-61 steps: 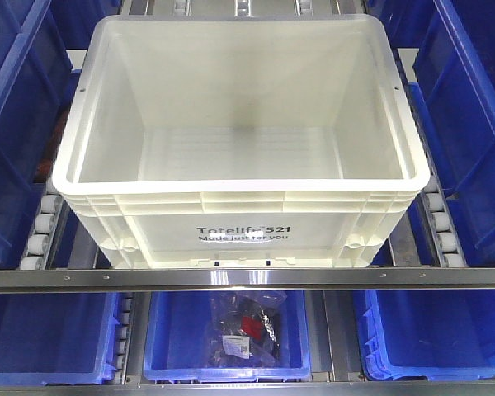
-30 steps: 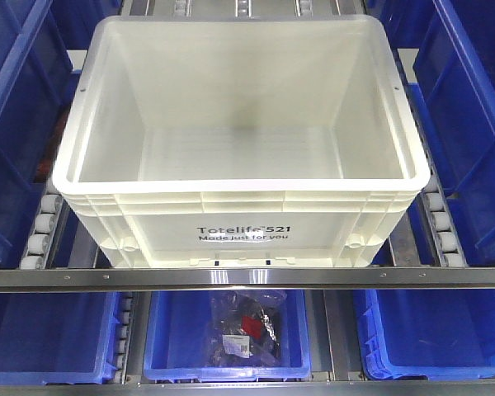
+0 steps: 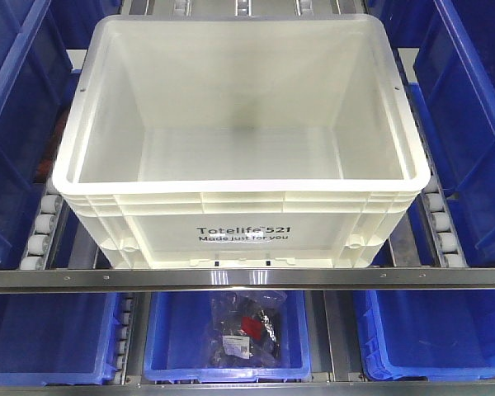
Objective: Place moving items into box and shelve
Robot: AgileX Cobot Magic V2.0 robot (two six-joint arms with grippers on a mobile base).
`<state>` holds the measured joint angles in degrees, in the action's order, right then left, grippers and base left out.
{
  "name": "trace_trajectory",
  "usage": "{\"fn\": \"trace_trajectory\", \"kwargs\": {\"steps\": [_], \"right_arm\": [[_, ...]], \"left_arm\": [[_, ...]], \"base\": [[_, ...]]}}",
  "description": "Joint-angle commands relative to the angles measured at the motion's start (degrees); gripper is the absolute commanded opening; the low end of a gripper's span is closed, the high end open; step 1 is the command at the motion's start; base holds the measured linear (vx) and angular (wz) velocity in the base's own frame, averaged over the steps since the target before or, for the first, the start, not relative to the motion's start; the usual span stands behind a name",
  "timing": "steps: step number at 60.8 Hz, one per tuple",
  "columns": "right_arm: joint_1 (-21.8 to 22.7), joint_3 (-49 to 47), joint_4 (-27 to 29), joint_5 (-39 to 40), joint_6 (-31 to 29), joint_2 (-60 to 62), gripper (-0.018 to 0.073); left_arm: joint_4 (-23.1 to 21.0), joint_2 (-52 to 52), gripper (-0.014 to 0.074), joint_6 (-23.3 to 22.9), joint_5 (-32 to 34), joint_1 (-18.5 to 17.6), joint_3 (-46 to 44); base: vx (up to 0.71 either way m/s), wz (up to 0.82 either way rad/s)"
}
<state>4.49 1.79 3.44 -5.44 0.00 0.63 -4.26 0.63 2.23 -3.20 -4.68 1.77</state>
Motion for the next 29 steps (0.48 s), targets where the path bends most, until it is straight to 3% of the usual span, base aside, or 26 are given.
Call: {"fn": "trace_trajectory", "kwargs": {"steps": [1,29], "right_arm": [[0.14,0.2,-0.01,4.38,0.0,0.94,-0.0006],[0.14,0.2,-0.01,4.38,0.0,0.94,-0.0006]], "left_arm": [[-0.58,0.76,-0.0008,-0.02,4.68,0.1,0.84],[-0.58,0.76,-0.0008,-0.02,4.68,0.1,0.84]], "base": [[0.0,0.0],[0.0,0.0]]}}
